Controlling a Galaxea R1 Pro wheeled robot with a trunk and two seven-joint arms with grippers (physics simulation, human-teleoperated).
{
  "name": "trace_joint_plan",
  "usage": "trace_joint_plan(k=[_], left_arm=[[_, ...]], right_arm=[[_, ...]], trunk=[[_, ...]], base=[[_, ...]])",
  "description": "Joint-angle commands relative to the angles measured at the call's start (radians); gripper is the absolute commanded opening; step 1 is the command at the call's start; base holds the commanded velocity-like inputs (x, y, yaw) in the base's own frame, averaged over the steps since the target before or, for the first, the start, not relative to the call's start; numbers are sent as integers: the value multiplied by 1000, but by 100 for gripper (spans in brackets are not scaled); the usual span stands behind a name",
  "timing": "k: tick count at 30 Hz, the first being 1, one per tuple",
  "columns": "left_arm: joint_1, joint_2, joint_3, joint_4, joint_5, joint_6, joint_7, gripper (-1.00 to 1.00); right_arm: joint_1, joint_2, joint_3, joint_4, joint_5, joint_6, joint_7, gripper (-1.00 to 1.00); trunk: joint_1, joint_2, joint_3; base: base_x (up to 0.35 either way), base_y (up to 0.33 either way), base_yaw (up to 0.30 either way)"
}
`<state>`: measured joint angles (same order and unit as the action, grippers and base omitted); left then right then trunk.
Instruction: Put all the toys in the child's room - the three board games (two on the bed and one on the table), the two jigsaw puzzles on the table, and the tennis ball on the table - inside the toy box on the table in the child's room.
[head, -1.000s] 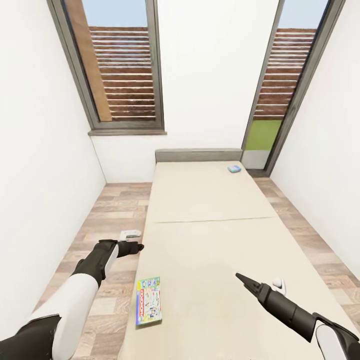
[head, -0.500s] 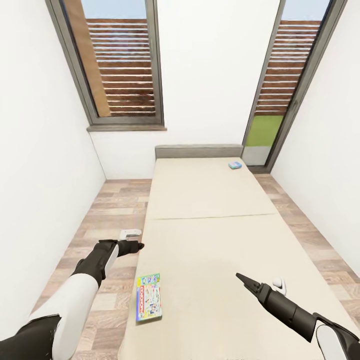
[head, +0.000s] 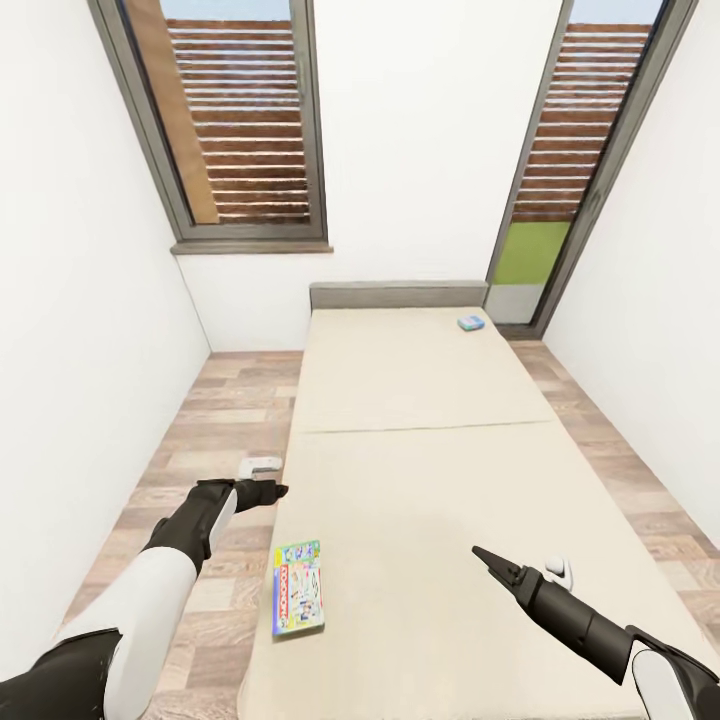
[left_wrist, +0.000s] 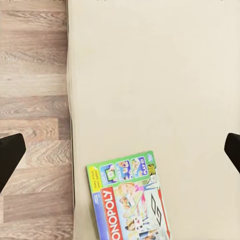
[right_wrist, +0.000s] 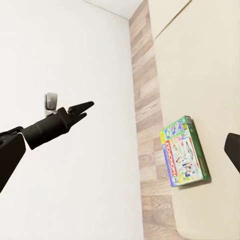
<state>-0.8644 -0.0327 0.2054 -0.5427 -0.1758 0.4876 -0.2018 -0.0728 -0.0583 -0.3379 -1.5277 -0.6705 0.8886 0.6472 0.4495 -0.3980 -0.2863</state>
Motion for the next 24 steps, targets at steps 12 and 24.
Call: trace_joint_plan(k=[12, 24], left_arm=[[-1, -2, 7, 49, -11, -57, -8, 100], [-1, -7, 10, 54, -8, -45, -7, 100]], right_arm=[[-1, 0, -3, -1, 0, 6, 3, 100], [-1, 0, -3, -1, 0, 6, 3, 100]], trunk=[[0, -2, -22], [0, -2, -41]], base=[[0, 0, 0], [0, 0, 0]])
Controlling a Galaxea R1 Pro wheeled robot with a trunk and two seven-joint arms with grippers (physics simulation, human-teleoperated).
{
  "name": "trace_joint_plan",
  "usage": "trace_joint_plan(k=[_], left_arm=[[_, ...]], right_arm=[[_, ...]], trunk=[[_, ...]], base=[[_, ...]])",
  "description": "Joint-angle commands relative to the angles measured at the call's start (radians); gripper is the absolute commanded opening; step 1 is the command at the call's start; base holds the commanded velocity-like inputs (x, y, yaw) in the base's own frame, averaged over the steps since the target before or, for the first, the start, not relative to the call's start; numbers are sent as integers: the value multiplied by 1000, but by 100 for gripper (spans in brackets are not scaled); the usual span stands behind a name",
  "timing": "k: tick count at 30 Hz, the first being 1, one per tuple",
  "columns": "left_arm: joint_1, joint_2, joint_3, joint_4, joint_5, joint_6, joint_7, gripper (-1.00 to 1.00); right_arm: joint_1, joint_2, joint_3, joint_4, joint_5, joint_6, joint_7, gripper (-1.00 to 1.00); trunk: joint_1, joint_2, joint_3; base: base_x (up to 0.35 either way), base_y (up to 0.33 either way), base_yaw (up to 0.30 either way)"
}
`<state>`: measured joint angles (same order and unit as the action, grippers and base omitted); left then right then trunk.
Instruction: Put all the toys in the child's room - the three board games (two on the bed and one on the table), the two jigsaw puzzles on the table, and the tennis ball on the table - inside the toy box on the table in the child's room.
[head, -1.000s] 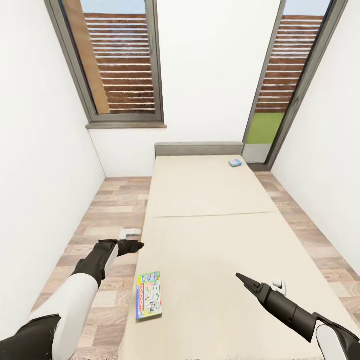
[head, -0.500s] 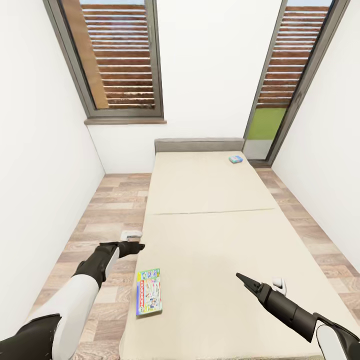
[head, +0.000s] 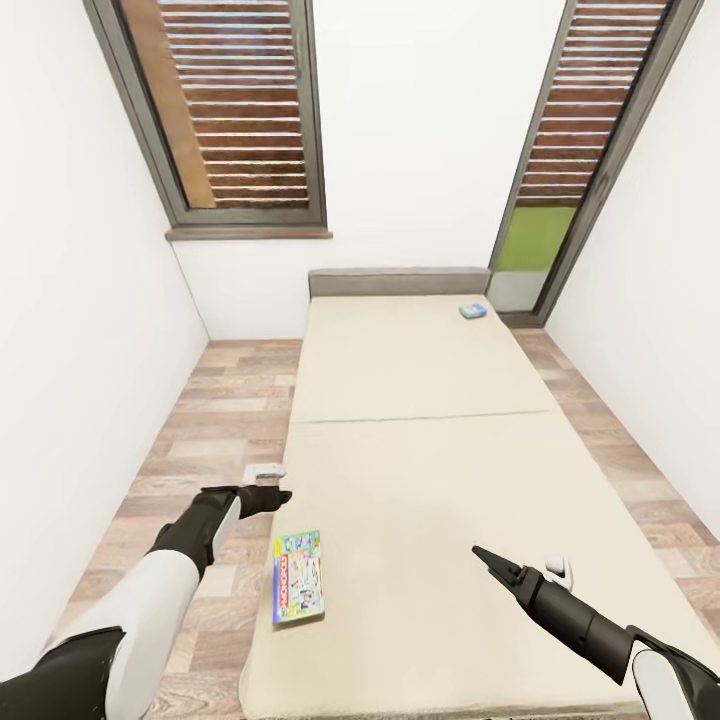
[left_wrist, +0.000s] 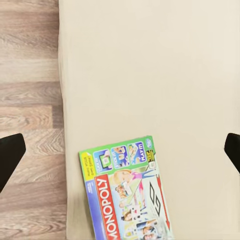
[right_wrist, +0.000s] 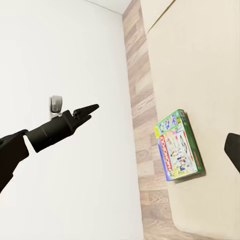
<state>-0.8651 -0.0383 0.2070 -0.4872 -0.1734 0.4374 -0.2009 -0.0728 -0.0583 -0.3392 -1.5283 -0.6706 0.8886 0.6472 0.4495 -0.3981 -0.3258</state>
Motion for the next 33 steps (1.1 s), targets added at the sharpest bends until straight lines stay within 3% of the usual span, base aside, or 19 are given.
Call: trace_joint_plan(k=[1, 15, 33], left_arm=[[-1, -3, 8, -2, -11, 6, -8, 100], [-13, -25, 8, -11, -9, 29, 38, 100], [-35, -19, 12, -13, -10, 32, 78, 100]], right_arm=[[-1, 0, -1, 0, 0, 6, 3, 100], [-1, 0, -1, 0, 0, 6, 3, 100], [-1, 0, -1, 0, 0, 6, 3, 100]], trunk=[[0, -2, -3], [0, -2, -26], [0, -2, -56]], base=[[0, 0, 0], [0, 0, 0], [0, 0, 0]])
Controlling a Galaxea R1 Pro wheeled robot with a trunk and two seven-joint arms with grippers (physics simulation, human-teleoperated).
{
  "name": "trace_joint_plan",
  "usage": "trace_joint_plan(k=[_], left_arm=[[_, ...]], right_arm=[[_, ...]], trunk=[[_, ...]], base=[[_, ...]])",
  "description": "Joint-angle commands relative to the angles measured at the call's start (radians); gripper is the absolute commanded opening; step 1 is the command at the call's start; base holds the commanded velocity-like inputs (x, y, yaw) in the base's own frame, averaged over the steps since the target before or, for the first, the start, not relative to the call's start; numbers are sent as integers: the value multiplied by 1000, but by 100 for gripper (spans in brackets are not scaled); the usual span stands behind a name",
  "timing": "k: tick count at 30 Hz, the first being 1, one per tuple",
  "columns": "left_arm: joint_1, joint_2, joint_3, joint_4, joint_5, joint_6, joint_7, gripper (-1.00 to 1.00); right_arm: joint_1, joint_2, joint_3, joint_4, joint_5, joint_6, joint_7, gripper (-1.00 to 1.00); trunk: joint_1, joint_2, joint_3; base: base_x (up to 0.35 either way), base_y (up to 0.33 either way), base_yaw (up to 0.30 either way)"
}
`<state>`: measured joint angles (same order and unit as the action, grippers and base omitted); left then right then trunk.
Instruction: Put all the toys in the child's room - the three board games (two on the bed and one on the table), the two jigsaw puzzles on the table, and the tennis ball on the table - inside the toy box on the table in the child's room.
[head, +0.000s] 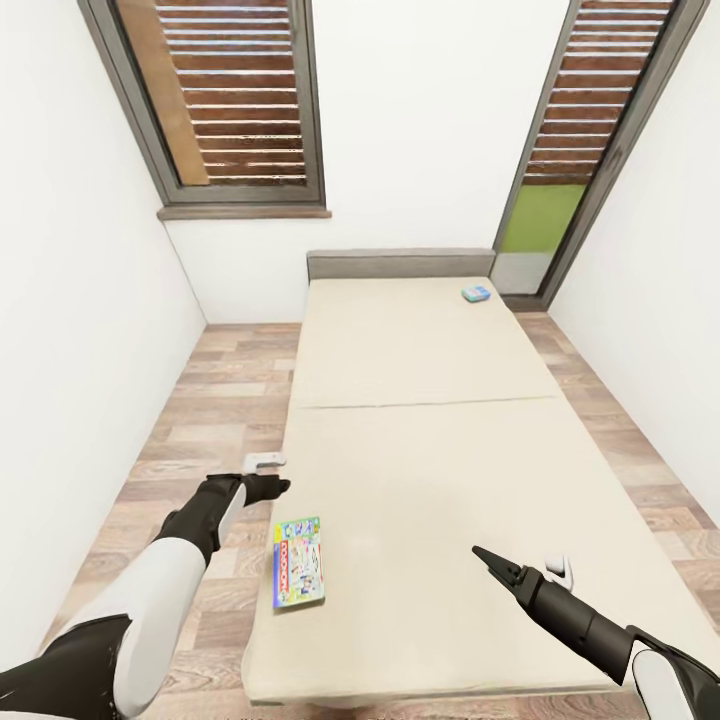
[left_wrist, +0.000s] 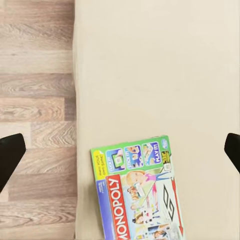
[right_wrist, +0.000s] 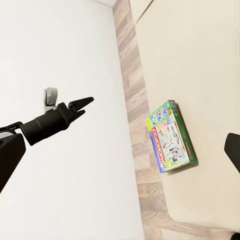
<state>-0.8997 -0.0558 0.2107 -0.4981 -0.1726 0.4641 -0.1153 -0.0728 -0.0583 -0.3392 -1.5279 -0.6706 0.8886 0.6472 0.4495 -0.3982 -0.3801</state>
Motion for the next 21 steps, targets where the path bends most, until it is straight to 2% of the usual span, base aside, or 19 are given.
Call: trace_joint_plan(k=[1, 9, 21], left_arm=[[-1, -1, 8, -2, -10, 4, -3, 100], [-1, 1, 10, 0, -10, -72, 18, 100], [-1, -4, 8, 4, -11, -96, 20, 100]], right_arm=[[-1, 0, -1, 0, 0, 6, 3, 100], [-1, 0, -1, 0, 1, 6, 3, 100], [-1, 0, -1, 0, 0, 6, 3, 100]], trunk=[[0, -2, -3], [0, -2, -16], [0, -2, -36]], base=[[0, 0, 0], [0, 0, 0], [0, 0, 0]])
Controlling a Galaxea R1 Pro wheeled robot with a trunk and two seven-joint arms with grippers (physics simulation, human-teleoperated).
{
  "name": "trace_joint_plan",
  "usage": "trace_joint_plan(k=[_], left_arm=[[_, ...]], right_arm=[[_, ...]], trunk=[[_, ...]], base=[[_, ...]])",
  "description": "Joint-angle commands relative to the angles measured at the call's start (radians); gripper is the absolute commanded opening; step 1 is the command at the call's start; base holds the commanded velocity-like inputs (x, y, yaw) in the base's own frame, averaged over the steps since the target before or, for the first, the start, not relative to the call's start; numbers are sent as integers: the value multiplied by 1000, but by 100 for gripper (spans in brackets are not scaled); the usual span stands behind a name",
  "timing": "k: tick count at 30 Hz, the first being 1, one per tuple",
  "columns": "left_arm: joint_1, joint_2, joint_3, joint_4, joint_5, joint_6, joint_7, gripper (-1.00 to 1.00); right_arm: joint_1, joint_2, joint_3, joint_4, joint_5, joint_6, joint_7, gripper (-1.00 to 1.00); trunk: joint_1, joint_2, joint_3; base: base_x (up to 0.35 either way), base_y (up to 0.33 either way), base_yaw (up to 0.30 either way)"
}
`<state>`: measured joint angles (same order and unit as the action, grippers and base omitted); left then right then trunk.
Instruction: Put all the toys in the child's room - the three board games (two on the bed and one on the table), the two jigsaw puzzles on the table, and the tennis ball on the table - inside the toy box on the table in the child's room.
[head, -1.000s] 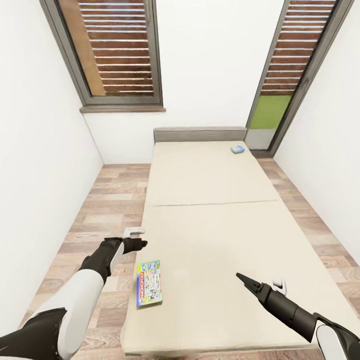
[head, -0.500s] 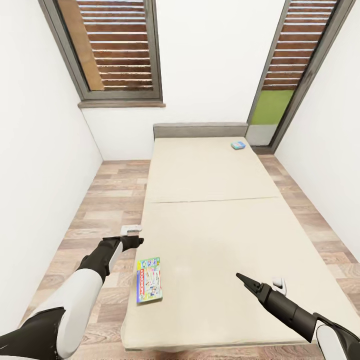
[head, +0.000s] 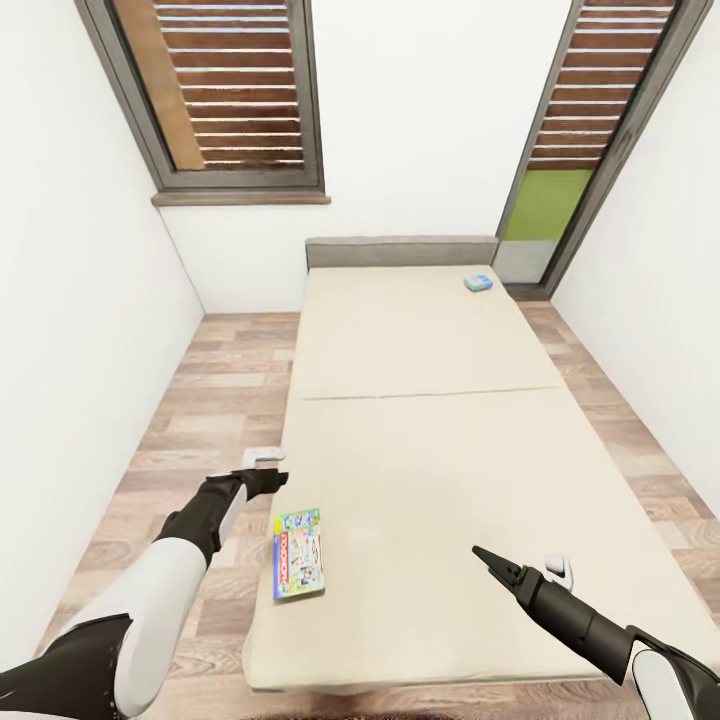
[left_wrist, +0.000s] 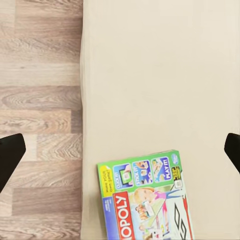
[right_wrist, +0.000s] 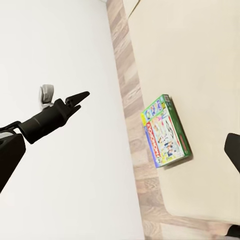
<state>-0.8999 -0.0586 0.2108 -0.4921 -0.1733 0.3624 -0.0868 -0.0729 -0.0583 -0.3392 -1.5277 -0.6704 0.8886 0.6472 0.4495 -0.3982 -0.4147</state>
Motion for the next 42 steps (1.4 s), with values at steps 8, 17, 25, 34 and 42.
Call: trace_joint_plan(k=[8, 17, 25, 34, 42], left_arm=[[-1, -4, 7, 0, -11, -5, -8, 100], [-1, -3, 7, 0, -11, -9, -8, 100], [-1, 1, 9, -1, -10, -11, -8, 100], [-1, 2, 11, -3, -10, -67, -5, 100], [-1, 0, 8, -2, -11, -101, 35, 100]], right_arm=[[-1, 0, -1, 0, 0, 6, 3, 100], [-1, 0, -1, -1, 0, 5, 3, 100], [-1, 0, -1, -1, 0, 4, 3, 100], [-1, 0, -1, 0, 1, 4, 3, 100], [-1, 0, -1, 0, 2, 4, 3, 100]], trunk=[[0, -2, -15], [0, -2, -30], [0, -2, -43], [0, -2, -57], [0, -2, -71]], base=[[0, 0, 0], [0, 0, 0], [0, 0, 0], [0, 0, 0], [0, 0, 0]])
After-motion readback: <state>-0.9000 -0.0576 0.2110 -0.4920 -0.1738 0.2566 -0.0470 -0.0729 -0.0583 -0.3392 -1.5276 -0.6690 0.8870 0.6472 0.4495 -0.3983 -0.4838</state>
